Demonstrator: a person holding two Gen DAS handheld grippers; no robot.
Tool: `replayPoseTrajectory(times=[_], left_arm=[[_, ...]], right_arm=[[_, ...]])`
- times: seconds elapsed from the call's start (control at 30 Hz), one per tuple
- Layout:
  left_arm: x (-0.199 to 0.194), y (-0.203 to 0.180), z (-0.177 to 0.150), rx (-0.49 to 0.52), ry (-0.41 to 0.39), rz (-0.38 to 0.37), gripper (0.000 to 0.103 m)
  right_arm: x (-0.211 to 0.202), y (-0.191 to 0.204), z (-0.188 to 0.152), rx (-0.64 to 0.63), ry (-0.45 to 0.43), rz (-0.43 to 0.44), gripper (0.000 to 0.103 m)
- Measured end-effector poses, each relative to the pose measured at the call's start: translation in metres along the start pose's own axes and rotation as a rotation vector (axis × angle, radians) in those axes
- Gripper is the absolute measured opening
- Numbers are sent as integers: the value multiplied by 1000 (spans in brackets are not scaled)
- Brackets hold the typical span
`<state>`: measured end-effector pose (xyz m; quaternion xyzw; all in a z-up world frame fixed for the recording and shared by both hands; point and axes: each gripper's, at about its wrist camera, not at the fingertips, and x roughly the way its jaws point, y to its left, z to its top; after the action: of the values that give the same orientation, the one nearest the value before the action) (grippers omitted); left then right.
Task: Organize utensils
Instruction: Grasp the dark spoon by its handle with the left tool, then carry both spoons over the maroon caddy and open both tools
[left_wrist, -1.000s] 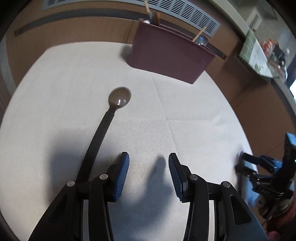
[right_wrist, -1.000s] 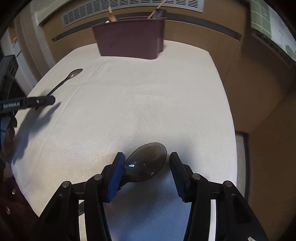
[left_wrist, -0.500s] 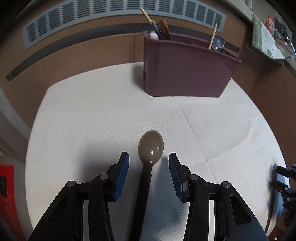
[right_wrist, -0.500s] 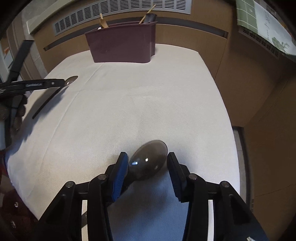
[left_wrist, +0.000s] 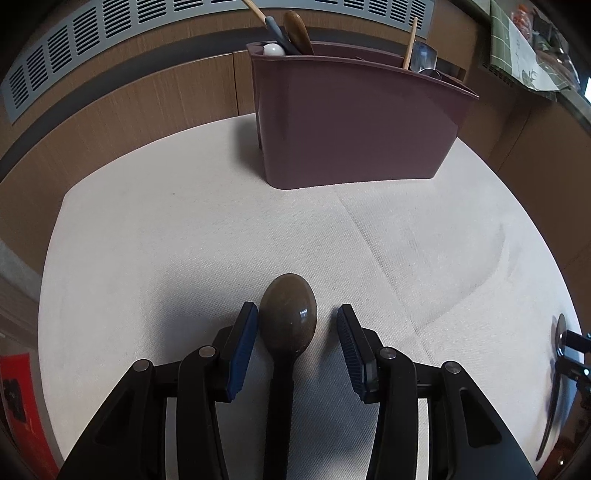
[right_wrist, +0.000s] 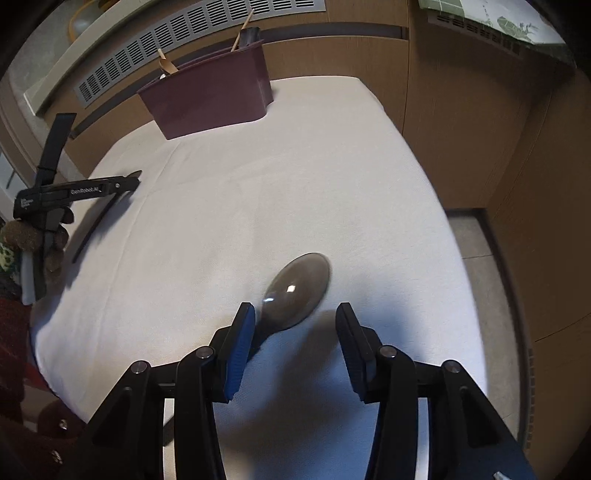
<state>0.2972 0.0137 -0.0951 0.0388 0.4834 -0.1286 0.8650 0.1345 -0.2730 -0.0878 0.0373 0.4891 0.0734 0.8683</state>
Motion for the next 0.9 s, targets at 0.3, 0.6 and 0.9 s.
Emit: replayPoseTrajectory(times=[0.3, 0.6, 0.9], left_arm=[[-1, -1, 0, -19, 4, 5, 46], [1, -2, 2, -68, -22, 48, 35], [-60, -16, -14, -198, -240, -40, 34]], right_arm=[[19, 55, 13, -242, -57, -102, 27], [3, 83, 46, -331, -212, -44, 25], [2, 82, 63, -330, -277, 24, 25]])
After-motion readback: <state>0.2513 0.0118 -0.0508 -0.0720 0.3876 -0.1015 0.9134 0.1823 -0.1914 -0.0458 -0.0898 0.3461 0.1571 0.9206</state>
